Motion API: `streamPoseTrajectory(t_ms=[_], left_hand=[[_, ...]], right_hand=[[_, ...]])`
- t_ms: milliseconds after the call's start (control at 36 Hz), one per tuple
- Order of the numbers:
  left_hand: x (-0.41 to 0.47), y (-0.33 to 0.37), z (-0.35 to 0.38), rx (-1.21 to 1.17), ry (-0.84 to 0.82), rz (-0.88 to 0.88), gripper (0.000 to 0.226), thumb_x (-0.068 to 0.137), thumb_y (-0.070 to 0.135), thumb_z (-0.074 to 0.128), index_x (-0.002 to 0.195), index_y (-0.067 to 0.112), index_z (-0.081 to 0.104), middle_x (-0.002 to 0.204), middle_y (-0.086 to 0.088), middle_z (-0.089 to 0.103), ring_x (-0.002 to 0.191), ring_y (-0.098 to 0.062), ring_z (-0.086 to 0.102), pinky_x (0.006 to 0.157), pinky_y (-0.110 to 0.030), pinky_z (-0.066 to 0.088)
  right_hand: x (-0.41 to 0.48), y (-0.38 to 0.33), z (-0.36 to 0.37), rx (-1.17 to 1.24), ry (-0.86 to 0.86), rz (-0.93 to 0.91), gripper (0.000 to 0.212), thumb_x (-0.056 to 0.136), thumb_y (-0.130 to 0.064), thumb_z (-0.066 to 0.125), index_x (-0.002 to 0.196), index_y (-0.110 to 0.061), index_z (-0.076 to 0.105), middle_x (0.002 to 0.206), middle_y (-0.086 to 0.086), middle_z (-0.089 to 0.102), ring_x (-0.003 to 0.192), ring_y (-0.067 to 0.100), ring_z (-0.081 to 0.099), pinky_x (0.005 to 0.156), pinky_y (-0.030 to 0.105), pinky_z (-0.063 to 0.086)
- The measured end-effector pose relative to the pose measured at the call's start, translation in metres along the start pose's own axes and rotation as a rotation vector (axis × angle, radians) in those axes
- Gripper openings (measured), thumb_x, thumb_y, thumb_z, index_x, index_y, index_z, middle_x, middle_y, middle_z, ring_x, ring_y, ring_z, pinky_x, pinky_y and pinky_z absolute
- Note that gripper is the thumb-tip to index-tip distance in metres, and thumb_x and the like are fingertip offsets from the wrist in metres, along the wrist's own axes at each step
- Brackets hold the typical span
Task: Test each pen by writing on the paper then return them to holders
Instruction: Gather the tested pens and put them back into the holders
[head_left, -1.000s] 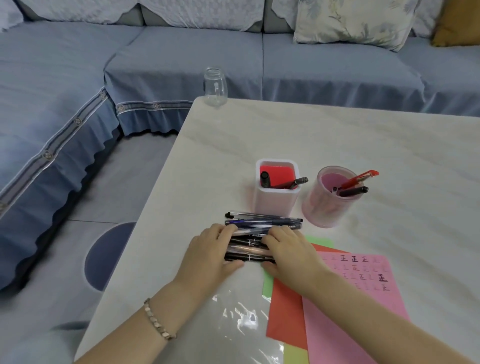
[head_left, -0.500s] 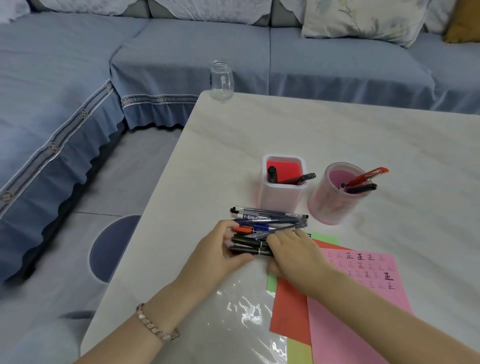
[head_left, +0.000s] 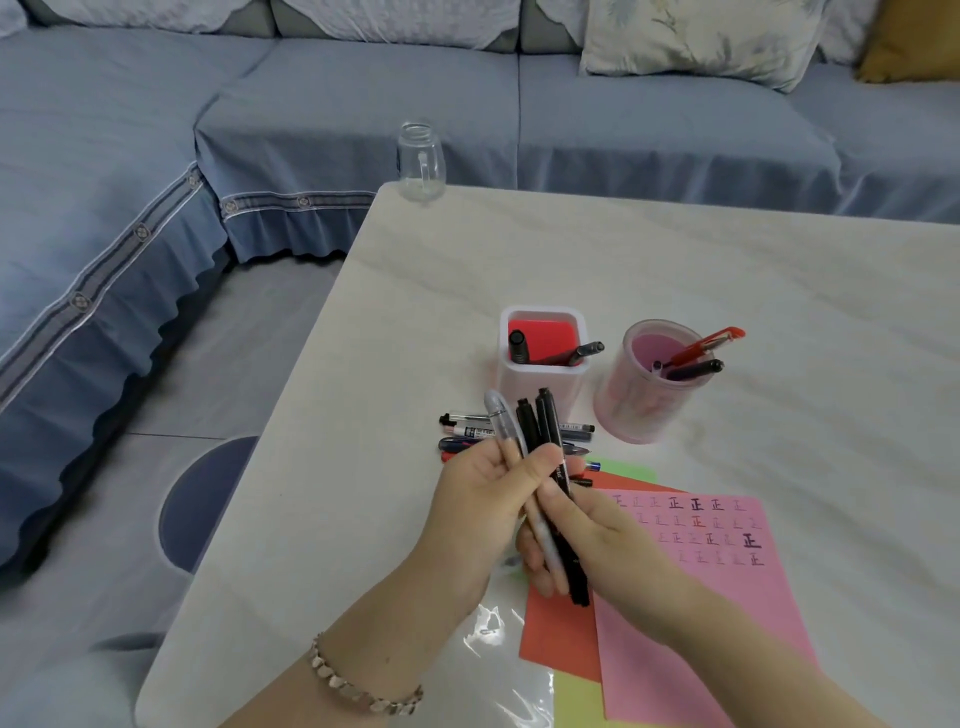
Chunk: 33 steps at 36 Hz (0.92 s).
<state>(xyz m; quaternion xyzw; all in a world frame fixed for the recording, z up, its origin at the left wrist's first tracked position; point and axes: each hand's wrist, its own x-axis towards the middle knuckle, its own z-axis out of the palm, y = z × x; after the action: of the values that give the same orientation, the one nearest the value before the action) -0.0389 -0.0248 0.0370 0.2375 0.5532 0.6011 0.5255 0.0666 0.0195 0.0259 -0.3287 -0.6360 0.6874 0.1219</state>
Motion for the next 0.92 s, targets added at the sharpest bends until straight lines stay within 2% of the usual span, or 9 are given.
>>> streamPoseTrajectory(t_ms=[83,194,278,361,528,611,722,833,917], left_hand=[[-0.002,0.002,0.003,-0.005,-0.017,-0.018,0.013,0.090,0.011,0.056,0.083,0.003,0.062,0.057,0.000,0.068,0.036,-0.018,0.054,0.033,-0.019,0.039],[0.002,-0.002,0.000,-0.029,0.026,-0.001,0.014,0.087,0.006,0.059,0.073,0.005,0.061,0.074,-0.014,0.071,0.066,-0.022,0.067,0.058,-0.027,0.056],[0.002,0.000,0.000,0.063,-0.021,0.054,0.029,0.081,0.021,0.070,0.079,-0.006,0.057,0.064,-0.021,0.066,0.063,-0.025,0.066,0.067,-0.038,0.057],[-0.001,0.006,0.003,0.096,-0.198,0.037,0.009,0.083,0.013,0.061,0.080,0.005,0.063,0.062,-0.005,0.069,0.061,-0.014,0.068,0.061,-0.024,0.054],[0.008,0.014,0.014,0.260,-0.317,0.055,0.012,0.089,0.004,0.056,0.094,-0.006,0.059,0.080,-0.010,0.070,0.072,-0.014,0.069,0.061,-0.019,0.052],[0.016,0.018,0.022,0.472,-0.280,0.201,0.011,0.094,0.017,0.053,0.090,0.010,0.060,0.089,-0.008,0.069,0.086,-0.016,0.065,0.075,-0.026,0.052],[0.023,0.026,0.032,0.567,-0.163,0.447,0.019,0.097,0.020,0.045,0.095,0.037,0.052,0.102,0.013,0.056,0.092,0.013,0.052,0.083,-0.006,0.040],[0.029,0.042,0.040,0.320,0.008,0.615,0.025,0.092,0.018,0.050,0.107,0.039,0.049,0.097,0.007,0.054,0.082,-0.009,0.055,0.083,-0.020,0.048],[0.036,0.058,0.036,0.143,0.130,0.745,0.028,0.083,0.023,0.055,0.107,0.035,0.048,0.082,-0.012,0.055,0.080,-0.025,0.062,0.078,-0.013,0.047]], right_hand=[[-0.001,-0.002,-0.005,0.006,0.004,0.050,0.047,0.088,-0.044,0.036,0.067,-0.009,0.060,0.052,0.001,0.059,0.053,0.010,0.057,0.059,0.016,0.045],[-0.001,-0.004,-0.016,-0.287,0.120,0.047,0.039,0.084,-0.044,0.055,0.080,-0.007,0.064,0.073,0.006,0.067,0.072,0.009,0.058,0.074,0.022,0.046],[-0.002,-0.018,-0.021,-0.244,0.274,-0.044,0.021,0.075,-0.041,0.064,0.087,-0.024,0.060,0.071,-0.001,0.058,0.056,-0.004,0.053,0.058,0.009,0.042],[-0.006,-0.037,-0.030,-0.052,0.225,-0.096,0.007,0.085,-0.016,0.060,0.089,-0.015,0.066,0.062,0.004,0.058,0.044,0.006,0.053,0.046,0.011,0.041],[-0.014,-0.053,-0.051,0.009,0.184,-0.125,0.013,0.082,-0.006,0.062,0.069,-0.007,0.063,0.044,-0.001,0.055,0.037,0.008,0.047,0.039,0.010,0.035],[-0.015,-0.053,-0.062,-0.192,0.340,-0.277,0.012,0.081,-0.012,0.065,0.072,-0.020,0.066,0.055,-0.010,0.062,0.046,0.002,0.052,0.047,0.009,0.038],[-0.019,-0.057,-0.079,-0.518,0.641,-0.493,0.005,0.080,-0.040,0.061,0.080,-0.043,0.057,0.081,-0.025,0.061,0.069,0.003,0.060,0.064,0.014,0.046],[-0.023,-0.067,-0.098,-0.602,0.922,-0.703,0.017,0.085,-0.035,0.052,0.096,-0.025,0.060,0.084,-0.018,0.056,0.075,0.018,0.064,0.071,0.023,0.051],[-0.014,-0.068,-0.113,-0.680,1.011,-0.730,0.025,0.087,-0.025,0.056,0.101,-0.006,0.063,0.089,-0.004,0.054,0.073,0.028,0.063,0.069,0.034,0.051]])
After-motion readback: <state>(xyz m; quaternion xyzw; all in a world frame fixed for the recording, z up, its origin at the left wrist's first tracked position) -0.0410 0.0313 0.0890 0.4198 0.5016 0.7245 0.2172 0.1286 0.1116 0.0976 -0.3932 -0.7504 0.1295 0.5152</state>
